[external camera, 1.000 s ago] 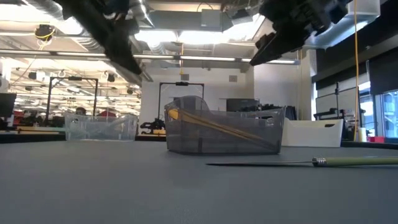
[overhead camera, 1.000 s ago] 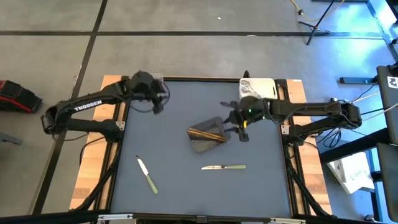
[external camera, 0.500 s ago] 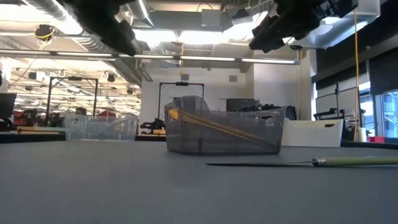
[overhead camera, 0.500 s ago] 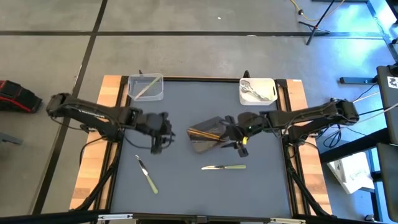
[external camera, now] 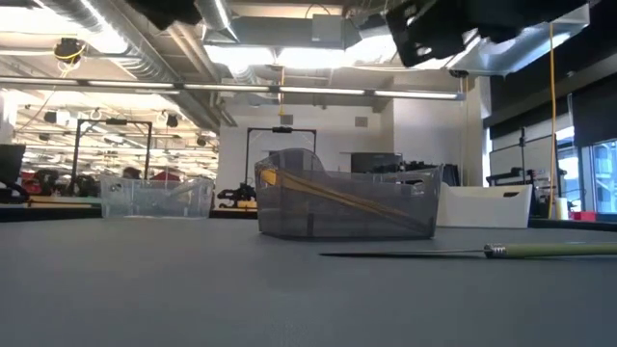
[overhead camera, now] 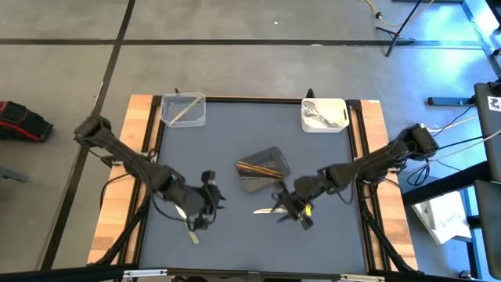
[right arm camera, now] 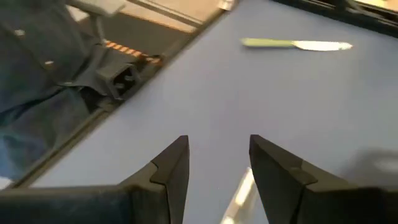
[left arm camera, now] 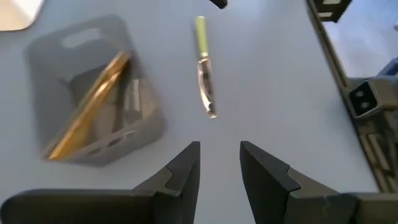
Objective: Sort silverware by color (type)
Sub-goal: Put the green table knife into the transparent bin
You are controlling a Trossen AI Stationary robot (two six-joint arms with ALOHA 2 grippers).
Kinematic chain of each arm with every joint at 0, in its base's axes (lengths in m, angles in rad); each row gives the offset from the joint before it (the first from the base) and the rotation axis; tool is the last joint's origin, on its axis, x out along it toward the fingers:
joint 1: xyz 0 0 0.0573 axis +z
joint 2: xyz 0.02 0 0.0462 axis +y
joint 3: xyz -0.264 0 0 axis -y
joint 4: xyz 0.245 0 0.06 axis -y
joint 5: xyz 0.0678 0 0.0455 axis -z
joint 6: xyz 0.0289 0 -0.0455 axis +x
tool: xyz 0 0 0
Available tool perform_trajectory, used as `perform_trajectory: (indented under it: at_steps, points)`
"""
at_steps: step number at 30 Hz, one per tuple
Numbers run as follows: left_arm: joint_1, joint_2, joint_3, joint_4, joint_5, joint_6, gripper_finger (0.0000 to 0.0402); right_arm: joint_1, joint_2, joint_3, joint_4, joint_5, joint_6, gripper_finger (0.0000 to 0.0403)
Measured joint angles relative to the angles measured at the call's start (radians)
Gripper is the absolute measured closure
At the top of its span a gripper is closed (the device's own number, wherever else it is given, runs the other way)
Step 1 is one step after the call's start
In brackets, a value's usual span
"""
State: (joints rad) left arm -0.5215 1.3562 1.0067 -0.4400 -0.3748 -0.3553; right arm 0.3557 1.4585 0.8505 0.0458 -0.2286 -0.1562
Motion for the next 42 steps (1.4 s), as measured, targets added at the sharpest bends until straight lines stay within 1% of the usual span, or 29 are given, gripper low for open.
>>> perform_trajectory:
  at_steps: [4, 6, 9, 11, 13, 18, 21, 24, 28, 31, 35, 37, 39, 42]
  points:
    - [-0.072, 0.128, 0.105, -0.050, -0.007, -0.051, 0.0294, 0.081, 0.049, 0.000, 0.045, 0.000, 0.001, 0.0249]
    - [-0.105, 0.185, 0.147, -0.079, 0.013, -0.091, 0.0294, 0.117, 0.064, 0.000, 0.059, 0.000, 0.011, 0.0249]
    - [-0.143, 0.259, 0.169, -0.067, 0.085, -0.114, 0.0294, 0.164, 0.078, 0.000, 0.070, 0.000, 0.045, 0.0249]
    - [-0.155, 0.311, 0.168, -0.040, 0.071, -0.129, 0.0294, 0.189, 0.080, 0.000, 0.072, 0.000, 0.068, 0.0249]
    - [-0.145, 0.349, 0.168, -0.025, 0.066, -0.223, 0.0290, 0.211, 0.080, 0.000, 0.077, 0.001, 0.083, 0.0249]
    - [-0.085, 0.390, 0.168, -0.021, 0.174, -0.385, 0.0258, 0.266, 0.080, 0.000, 0.083, 0.010, 0.128, 0.0249]
    - [-0.050, 0.395, 0.168, -0.023, 0.268, -0.528, 0.0240, 0.301, 0.080, 0.000, 0.087, 0.012, 0.147, 0.0249]
    - [-0.017, 0.395, 0.168, -0.055, 0.379, -0.651, 0.0235, 0.338, 0.080, 0.000, 0.087, 0.049, 0.170, 0.0249]
    - [-0.043, 0.395, 0.168, -0.138, 0.476, -0.859, 0.0235, 0.385, 0.080, 0.000, 0.085, 0.108, 0.206, 0.0249]
    - [-0.082, 0.395, 0.168, -0.215, 0.518, -1.008, 0.0234, 0.420, 0.080, 0.000, 0.085, 0.141, 0.239, 0.0249]
    - [-0.148, 0.395, 0.168, -0.329, 0.505, -1.177, 0.0234, 0.464, 0.080, 0.000, 0.085, 0.199, 0.266, 0.0249]
    - [-0.176, 0.395, 0.168, -0.390, 0.460, -1.257, 0.0234, 0.483, 0.080, 0.000, 0.086, 0.240, 0.281, 0.0249]
    - [-0.199, 0.395, 0.167, -0.437, 0.391, -1.358, 0.0234, 0.494, 0.080, 0.000, 0.088, 0.269, 0.293, 0.0249]
    - [-0.230, 0.395, 0.167, -0.469, 0.360, -1.492, 0.0234, 0.504, 0.080, 0.000, 0.088, 0.292, 0.317, 0.0249]
